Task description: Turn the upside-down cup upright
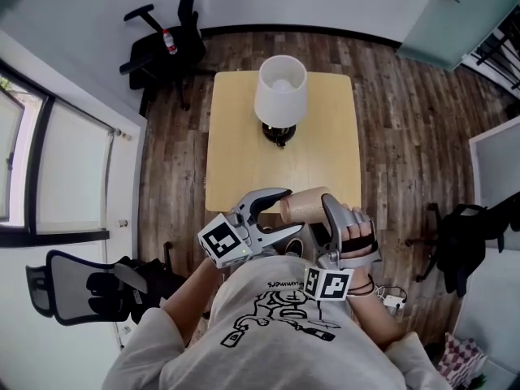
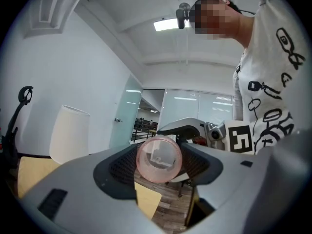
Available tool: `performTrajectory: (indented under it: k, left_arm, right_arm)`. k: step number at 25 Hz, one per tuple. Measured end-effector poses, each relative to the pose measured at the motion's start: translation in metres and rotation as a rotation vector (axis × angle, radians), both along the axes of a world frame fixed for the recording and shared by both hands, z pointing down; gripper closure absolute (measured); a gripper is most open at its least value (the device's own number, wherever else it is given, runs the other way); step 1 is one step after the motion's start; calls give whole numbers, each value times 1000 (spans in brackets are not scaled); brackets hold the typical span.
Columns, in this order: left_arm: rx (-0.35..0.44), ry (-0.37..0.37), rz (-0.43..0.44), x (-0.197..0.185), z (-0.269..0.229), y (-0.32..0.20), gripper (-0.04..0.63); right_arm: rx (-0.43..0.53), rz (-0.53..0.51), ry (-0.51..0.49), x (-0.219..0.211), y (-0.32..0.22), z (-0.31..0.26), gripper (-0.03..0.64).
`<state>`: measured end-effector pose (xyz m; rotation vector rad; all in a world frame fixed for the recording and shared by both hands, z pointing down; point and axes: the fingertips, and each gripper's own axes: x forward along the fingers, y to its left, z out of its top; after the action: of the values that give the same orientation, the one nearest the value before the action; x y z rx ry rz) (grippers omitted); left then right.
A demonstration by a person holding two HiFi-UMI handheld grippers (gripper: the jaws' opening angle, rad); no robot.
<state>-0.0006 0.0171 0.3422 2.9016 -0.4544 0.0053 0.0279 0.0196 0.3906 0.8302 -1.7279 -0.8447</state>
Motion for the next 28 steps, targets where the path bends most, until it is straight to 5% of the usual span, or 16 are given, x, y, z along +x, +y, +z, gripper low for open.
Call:
performTrajectory:
  k: [12,22,28]
  left_arm:
    - [61,-18,7,6,-8,6,305]
    - [50,112,-62,1,-32,-2,266]
    - [76,128,-55,13,-42,0,265]
  right_arm:
    - [-17,11,-116,-8,-7,-1,249]
    - [-136,27,-669,-14,-5,-21,249]
    - [-210,4,-886,-24,-4,-21,249]
